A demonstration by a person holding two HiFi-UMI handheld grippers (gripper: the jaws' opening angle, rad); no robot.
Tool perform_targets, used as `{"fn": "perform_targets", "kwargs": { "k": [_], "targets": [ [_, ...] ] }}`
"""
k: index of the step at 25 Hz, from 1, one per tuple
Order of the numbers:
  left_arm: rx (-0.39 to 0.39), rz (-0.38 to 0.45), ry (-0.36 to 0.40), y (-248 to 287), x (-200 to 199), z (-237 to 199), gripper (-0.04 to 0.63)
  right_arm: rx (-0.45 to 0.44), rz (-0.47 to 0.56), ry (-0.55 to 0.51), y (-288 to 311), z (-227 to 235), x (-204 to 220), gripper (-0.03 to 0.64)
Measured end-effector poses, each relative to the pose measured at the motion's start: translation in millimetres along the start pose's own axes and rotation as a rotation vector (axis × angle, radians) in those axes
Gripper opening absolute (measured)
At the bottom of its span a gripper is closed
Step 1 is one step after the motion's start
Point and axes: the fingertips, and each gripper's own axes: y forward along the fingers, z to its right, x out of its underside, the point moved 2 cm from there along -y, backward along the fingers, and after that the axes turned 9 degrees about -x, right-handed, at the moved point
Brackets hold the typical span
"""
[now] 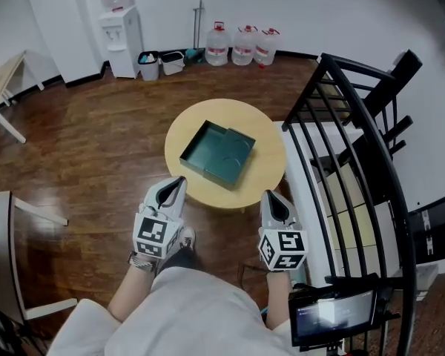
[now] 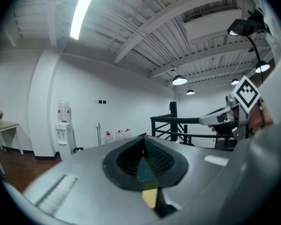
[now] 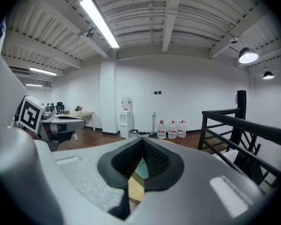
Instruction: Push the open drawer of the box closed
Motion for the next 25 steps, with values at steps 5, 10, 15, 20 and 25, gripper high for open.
{"fn": "perform_targets", "kwargs": {
  "k": [5, 10, 15, 20, 25],
  "targets": [
    [0.018, -0.029, 0.001, 49, 0, -40, 0.008, 0.044, -0.076, 0.011, 43, 21, -6, 0.003],
    [0.042, -0.065, 0.006, 94, 9, -72, 0.010, 0.076, -0.118, 0.062, 82, 41, -3, 0.003],
    [0.059, -0.113, 0.014, 127, 23, -101, 0.031, 0.088, -0.146, 0.079, 113, 54, -1, 0.037],
    [0.096, -0.175, 0.039, 151, 48, -117, 0.040, 0.071, -0.189, 0.080, 141, 62, 5, 0.064],
    [0.110, -0.245, 0.057, 165, 84, -121, 0.041, 0.046, -0.257, 0.122, 155, 68, 34, 0.094]
  ]
}}
